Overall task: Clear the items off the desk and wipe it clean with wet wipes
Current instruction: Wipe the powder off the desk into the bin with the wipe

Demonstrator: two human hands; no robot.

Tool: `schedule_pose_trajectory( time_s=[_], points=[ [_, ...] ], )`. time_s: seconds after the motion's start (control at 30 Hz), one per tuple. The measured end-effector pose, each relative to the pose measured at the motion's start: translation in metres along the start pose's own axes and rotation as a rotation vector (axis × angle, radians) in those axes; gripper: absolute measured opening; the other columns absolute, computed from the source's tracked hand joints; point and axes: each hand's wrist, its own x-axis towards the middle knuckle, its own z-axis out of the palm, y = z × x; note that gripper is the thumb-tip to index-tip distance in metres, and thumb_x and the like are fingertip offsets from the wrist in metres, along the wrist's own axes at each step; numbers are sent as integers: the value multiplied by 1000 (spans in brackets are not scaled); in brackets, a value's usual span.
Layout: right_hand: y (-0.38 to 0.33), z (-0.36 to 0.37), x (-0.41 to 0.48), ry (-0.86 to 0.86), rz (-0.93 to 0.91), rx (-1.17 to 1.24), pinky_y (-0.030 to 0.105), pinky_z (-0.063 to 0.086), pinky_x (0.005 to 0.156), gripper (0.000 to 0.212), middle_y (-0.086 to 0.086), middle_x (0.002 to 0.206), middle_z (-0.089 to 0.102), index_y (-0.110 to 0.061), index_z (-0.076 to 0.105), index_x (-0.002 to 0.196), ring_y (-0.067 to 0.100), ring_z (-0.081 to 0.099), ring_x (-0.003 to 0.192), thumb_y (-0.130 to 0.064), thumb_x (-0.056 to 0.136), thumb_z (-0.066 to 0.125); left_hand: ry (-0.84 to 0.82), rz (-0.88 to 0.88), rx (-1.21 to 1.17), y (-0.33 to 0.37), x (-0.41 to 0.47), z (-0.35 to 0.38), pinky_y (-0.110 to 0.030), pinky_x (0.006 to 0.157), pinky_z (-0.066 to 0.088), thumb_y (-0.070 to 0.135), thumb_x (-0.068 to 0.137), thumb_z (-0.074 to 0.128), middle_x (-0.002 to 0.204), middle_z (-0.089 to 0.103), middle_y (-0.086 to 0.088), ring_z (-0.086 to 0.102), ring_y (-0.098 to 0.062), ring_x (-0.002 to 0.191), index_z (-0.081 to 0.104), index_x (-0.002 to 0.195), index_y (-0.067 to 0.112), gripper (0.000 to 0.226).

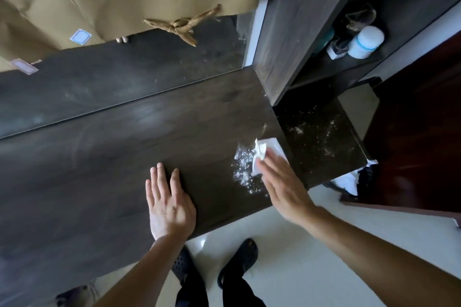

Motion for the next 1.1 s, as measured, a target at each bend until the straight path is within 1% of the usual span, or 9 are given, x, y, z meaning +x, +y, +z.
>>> schedule_pose_trajectory(
  time_s=[0.1,0.3,0.4,0.53,0.67,0.73,0.87,0.97,1.1],
  points=[
    [5,-9,-22,-163,-144,-48,42,17,117,49,8,156,20,-10,26,147,16,7,146,-31,103,20,-2,-9,5,1,1,0,-48,116,12,13,82,38,147,30,-27,20,-40,140,48,130,0,51],
    [-17,5,86,-76,107,-173,38,5,119,70,16,155,19,-5,21,148,24,6,146,-51,94,16,-3,-4,-2,0,1,1,-49,116,15,12,82,41,148,30,-26,20,-40,140,48,130,1,49],
    [-45,11,25,-199,-144,-186,37,6,118,62,14,155,22,-7,26,147,23,6,146,-46,99,23,7,2,-21,-1,0,0,-48,115,15,14,83,37,147,31,-26,21,-40,140,49,129,1,49],
    [-31,-10,-25,-376,-361,-173,35,2,118,57,3,158,6,-15,15,150,14,-5,146,-44,101,20,4,5,-29,1,0,-1,-49,115,15,14,84,34,147,31,-28,22,-42,139,49,129,-1,50],
    [-8,-11,62,-192,-77,-251,46,26,114,68,15,150,33,-6,31,144,27,20,143,-52,99,11,-6,16,-23,-1,1,0,-49,115,16,15,83,36,147,31,-28,22,-42,139,49,129,0,50],
    [-16,1,87,-79,77,-255,48,24,114,70,22,148,34,0,32,143,32,21,142,-51,97,17,2,12,-25,-1,1,1,-50,115,18,14,83,37,147,31,-27,23,-41,139,50,128,1,49],
    [-60,22,9,-239,-141,-235,41,9,118,65,15,156,17,-7,21,148,24,2,146,-49,99,23,10,18,-38,-3,0,2,-50,114,19,14,83,37,147,31,-27,23,-41,139,49,129,0,49],
    [-36,0,-34,-316,-264,-235,37,6,117,64,7,159,8,-14,13,151,18,-5,146,-52,99,17,1,10,-36,-2,0,1,-50,115,18,15,84,34,147,31,-28,22,-41,139,49,129,0,49],
    [9,-18,25,-131,77,-272,44,24,114,71,15,151,30,-6,26,146,25,13,145,-56,97,17,-7,11,-29,-1,1,1,-49,116,15,17,84,31,147,31,-28,22,-42,139,49,129,0,51]
  ],
)
